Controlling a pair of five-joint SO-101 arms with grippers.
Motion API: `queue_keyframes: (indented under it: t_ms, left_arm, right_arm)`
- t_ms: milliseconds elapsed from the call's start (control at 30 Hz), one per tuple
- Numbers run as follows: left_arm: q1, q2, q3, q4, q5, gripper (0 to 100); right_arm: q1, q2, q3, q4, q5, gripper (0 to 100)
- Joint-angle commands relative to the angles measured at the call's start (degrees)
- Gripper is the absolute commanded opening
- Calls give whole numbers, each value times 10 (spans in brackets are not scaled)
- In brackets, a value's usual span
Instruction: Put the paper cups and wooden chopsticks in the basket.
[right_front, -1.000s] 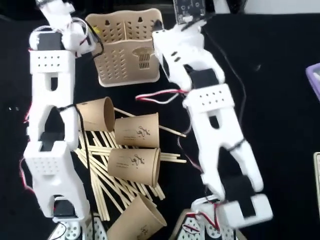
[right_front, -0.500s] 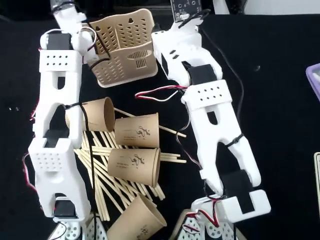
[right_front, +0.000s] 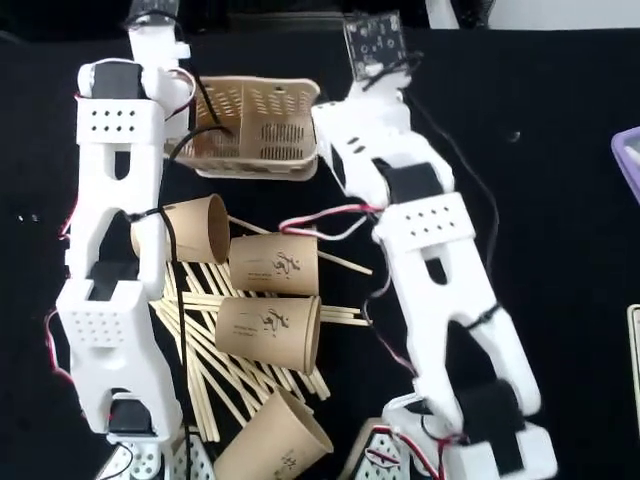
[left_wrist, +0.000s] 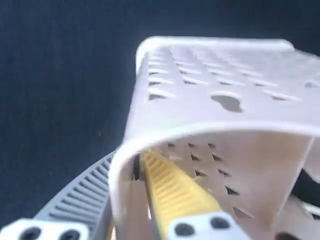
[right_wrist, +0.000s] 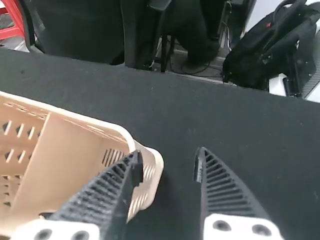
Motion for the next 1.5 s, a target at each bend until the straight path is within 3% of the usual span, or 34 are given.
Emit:
queue_keyframes:
  t_ms: [0,167,300,533,867,1233,1467]
  left_arm:
    - [20,-53,-22,33,-6,30]
    - [20,-53,-22,37,10,30]
    - [31,-58,-27,61,19,30]
    - [71,-59,-25,89,47,30]
    - [86,-60,-23,90,47,30]
    - [84,-75,-17,91,75,30]
    - [86,-91,22,85,75,30]
  right_arm:
    - [-10,-67,34,-27,-4,178]
    - [-11,-171,94,-26,-4,178]
    - [-52,-243,155,-31,-4,178]
    - [-75,-256,235,-105,-4,178]
    - [-9,-256,322,-195,-3,178]
    - [25,-229,314,-174,-4,177]
    - [39,-226,189,-56,-82,180]
